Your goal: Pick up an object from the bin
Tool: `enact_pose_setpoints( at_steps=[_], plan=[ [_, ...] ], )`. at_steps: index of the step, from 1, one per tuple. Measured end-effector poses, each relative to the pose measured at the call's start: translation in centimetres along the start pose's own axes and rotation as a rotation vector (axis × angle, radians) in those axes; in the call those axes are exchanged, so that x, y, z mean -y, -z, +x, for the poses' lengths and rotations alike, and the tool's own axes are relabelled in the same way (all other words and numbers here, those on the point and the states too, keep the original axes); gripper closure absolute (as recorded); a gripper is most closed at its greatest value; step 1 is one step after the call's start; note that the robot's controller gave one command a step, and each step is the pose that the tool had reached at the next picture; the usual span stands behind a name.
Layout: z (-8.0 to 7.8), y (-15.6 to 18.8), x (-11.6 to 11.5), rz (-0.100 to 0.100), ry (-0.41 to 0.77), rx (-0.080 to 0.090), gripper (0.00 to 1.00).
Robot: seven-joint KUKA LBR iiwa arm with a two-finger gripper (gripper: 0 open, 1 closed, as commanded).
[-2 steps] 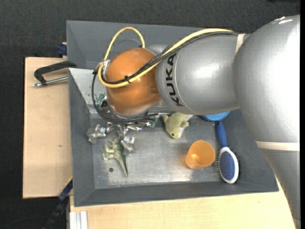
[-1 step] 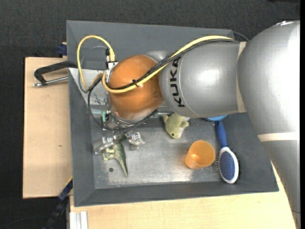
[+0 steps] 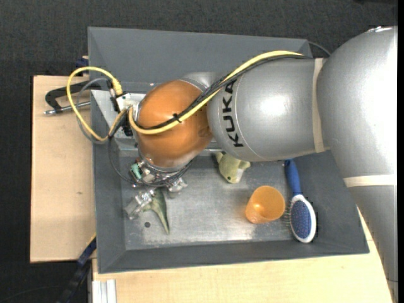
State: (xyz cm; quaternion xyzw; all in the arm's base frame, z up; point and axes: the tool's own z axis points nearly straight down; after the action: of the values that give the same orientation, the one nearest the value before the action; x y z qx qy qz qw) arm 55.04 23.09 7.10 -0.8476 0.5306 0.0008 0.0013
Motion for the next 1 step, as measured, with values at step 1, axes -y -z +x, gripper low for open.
enact_pose_setpoints(
  at_steps=[1],
  plan=[
    [0.02,0.02,0.01,0.000,-0.001,0.001,1.00]
  ],
)
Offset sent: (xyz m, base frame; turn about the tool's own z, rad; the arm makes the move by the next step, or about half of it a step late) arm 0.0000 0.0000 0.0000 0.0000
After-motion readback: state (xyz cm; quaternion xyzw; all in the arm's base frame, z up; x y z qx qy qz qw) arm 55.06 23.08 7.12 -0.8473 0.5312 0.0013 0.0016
